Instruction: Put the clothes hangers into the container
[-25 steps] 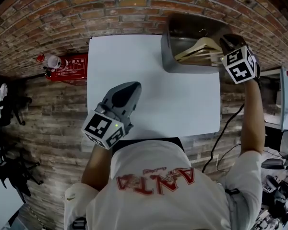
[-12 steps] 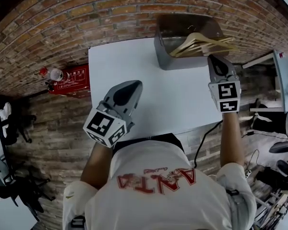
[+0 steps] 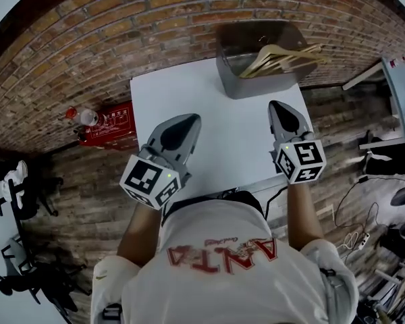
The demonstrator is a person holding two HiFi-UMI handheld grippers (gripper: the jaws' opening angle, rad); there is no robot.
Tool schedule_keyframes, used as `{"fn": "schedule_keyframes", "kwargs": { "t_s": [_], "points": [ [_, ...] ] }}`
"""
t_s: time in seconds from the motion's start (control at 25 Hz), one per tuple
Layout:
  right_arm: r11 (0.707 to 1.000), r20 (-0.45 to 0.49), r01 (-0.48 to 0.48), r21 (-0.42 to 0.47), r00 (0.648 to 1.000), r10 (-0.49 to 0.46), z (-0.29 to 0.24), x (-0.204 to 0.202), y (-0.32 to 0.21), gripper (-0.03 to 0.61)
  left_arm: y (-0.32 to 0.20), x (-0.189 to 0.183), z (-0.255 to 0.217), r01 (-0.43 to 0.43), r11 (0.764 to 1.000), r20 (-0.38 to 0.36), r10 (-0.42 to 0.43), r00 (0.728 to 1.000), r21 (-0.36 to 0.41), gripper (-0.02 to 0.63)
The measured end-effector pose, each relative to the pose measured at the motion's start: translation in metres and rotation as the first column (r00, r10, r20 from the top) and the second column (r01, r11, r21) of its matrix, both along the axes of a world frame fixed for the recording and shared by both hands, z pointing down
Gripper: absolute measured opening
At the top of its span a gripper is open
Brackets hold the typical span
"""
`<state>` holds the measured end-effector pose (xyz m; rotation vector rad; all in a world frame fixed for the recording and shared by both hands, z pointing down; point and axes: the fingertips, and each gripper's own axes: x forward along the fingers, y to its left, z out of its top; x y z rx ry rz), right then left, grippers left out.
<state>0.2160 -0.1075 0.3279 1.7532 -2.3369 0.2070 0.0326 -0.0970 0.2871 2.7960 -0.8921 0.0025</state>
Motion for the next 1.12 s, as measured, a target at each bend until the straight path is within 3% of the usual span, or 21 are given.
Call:
{"fn": "schedule_keyframes", "kwargs": {
  "t_s": [0.28,1.12],
  "points": [
    [0.999,0.105,0.033,0.029,0.994,-0.036,-0.017,-0.025,0.013,0.002,0.007,-0.008,-0.009,-0.023,0.999,0.008,0.022,1.0,0.027,0.009],
    [0.997,0.076,0.071,0.03,0.994,-0.073,-0.024,-0.027,0.004,0.002,-0.003,-0.001,-0.009,-0.033,0.999,-0.015,0.034,0.999,0.029,0.009]
  ]
}}
